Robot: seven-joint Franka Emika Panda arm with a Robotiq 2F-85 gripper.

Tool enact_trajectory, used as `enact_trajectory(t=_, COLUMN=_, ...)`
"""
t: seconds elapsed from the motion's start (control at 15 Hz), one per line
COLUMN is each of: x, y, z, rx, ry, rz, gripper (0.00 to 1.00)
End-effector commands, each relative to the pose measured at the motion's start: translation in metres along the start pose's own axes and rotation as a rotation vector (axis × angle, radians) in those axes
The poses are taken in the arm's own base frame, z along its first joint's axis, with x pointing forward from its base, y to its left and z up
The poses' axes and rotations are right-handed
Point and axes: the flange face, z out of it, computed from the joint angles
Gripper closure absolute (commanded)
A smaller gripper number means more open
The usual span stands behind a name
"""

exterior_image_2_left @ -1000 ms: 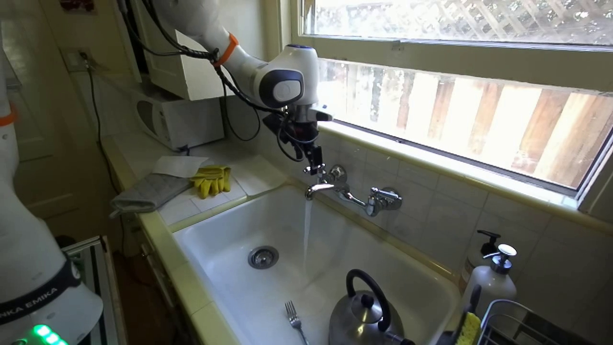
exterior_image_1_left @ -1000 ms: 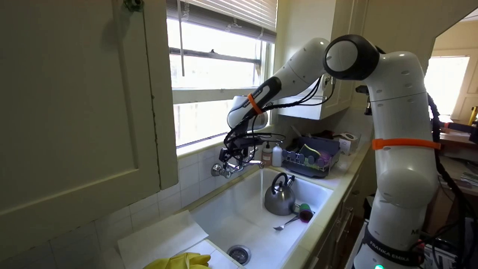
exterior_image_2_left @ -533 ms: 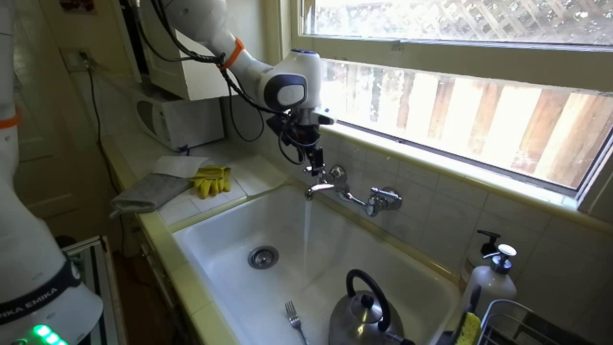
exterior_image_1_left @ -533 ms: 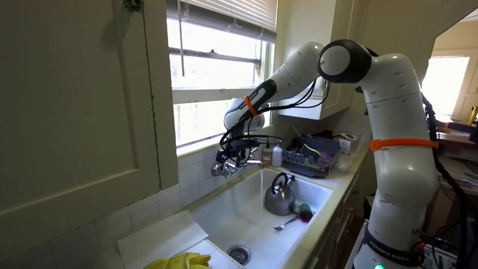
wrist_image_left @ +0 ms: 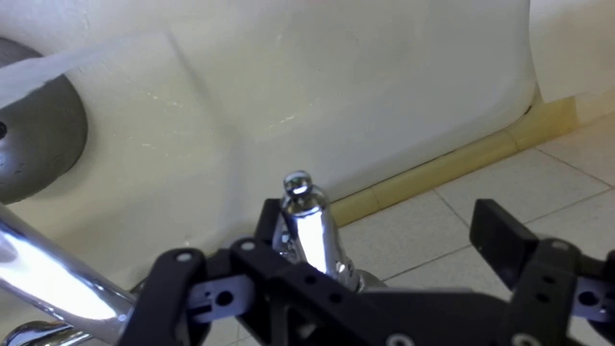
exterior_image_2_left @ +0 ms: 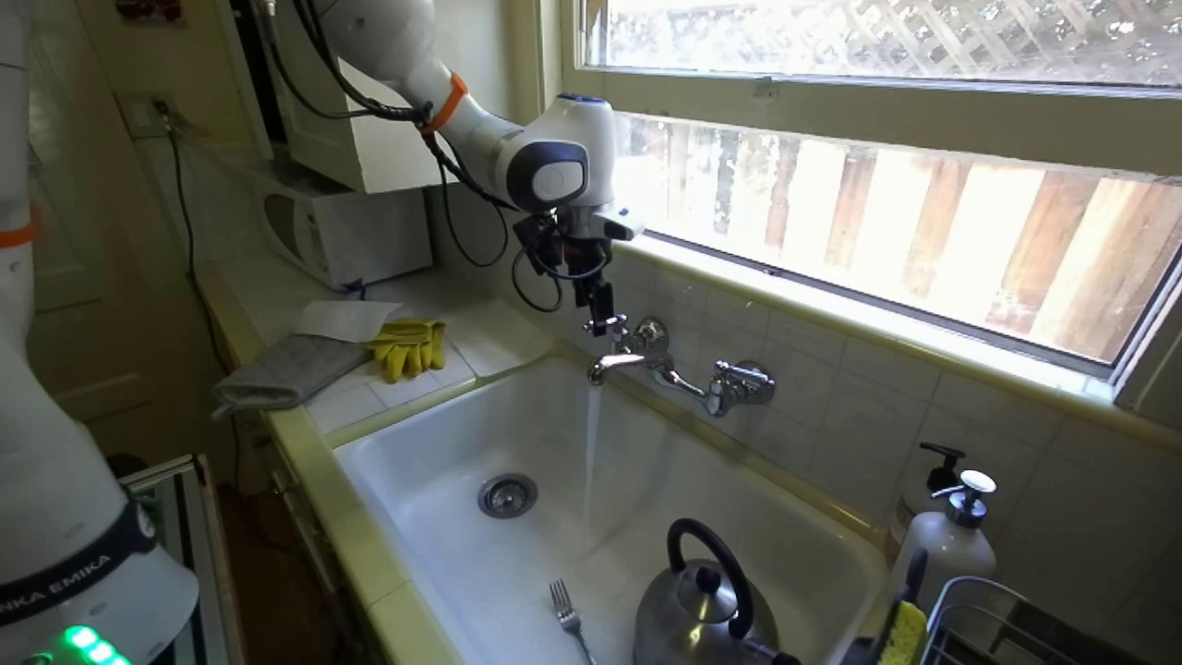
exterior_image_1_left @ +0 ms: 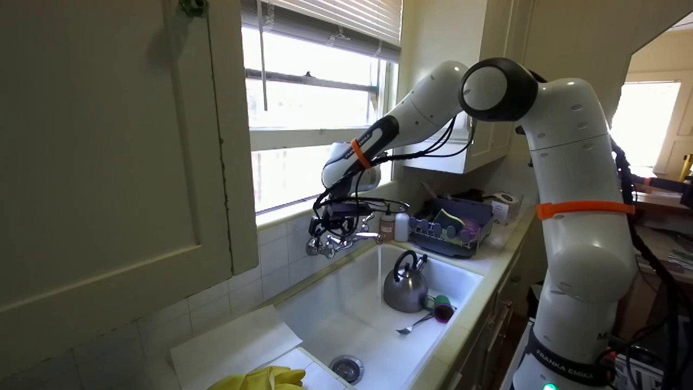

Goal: Open then close the tap

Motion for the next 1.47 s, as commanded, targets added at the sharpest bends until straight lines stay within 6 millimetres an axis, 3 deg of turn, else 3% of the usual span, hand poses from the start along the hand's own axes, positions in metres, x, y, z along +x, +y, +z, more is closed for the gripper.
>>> enact_trajectory(t=0.0, x=-0.001, y=-0.016, z=0.004, rx=0.012, ry=-0.003, rz=0.109, gripper=0.00)
enact_trajectory(t=0.33, x=-0.004, y=-0.041, z=0.009, rx=-0.013, ry=0.009, rz=0.270, gripper=0.00)
enact_trajectory(t=0.8, x=0.012, y=-0.076, z=0.022, rx=0.015, ry=0.106, rz=0.590, gripper=0.00)
enact_trajectory(t=1.4, x=0.025, y=-0.075, z=0.021, rx=0.073, ry=0.214, rz=0.754, gripper=0.00)
